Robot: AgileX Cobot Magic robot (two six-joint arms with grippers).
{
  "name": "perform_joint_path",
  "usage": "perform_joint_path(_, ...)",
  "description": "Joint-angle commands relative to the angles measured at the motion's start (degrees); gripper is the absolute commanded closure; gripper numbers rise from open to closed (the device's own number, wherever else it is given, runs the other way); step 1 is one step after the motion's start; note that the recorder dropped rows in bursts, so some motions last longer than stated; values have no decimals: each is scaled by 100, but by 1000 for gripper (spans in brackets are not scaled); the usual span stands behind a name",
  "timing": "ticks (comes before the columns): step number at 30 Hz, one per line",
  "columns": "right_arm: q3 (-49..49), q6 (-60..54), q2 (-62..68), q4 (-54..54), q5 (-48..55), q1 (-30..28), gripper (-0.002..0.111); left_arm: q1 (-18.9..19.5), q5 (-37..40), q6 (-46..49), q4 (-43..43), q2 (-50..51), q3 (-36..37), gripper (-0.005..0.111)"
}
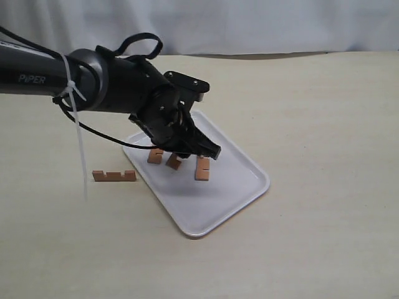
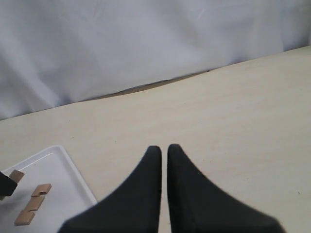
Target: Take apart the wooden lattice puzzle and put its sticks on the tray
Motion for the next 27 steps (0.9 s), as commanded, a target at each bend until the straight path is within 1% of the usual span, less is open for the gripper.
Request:
perform_joint_path(1, 8, -4, -24, -40, -3, 16, 104, -76, -25, -260, 229, 4, -58, 89)
perform_joint_path(5, 8, -4, -24, -40, -3, 16, 104, -76, -26, -260, 229, 4, -58, 54)
perform_joint_path(7, 8, -4, -24, -40, -3, 16, 104, -76, 86, -223, 241, -55, -69, 42)
perform_joint_path(8, 8, -4, -24, -40, -3, 16, 104, -76, 199, -100, 242, -95, -110, 39)
perform_joint_path(10, 8, -4, -24, -40, -3, 16, 104, -76, 488, 230, 255, -212, -234, 36)
perform_joint_path(15, 8, -4, -24, -40, -3, 16, 104, -76, 1806, 1166, 285, -661, -596, 37)
perform_joint_path(18, 8, -4, -24, -40, -3, 16, 104, -76, 2409, 1941, 310, -934, -640, 37)
perform_joint_path(22, 8, -4, -24, -40, -3, 16, 104, -76, 3417, 2895, 301, -1154, -602, 37)
perform_joint_path(24, 8, -4, -24, -40, -3, 16, 104, -47, 3672, 3164, 274, -1193, -487, 37)
perform_joint_path(27, 8, -4, -24, -40, -3, 16, 104, 26, 3670, 3273, 207, -1272, -222, 37)
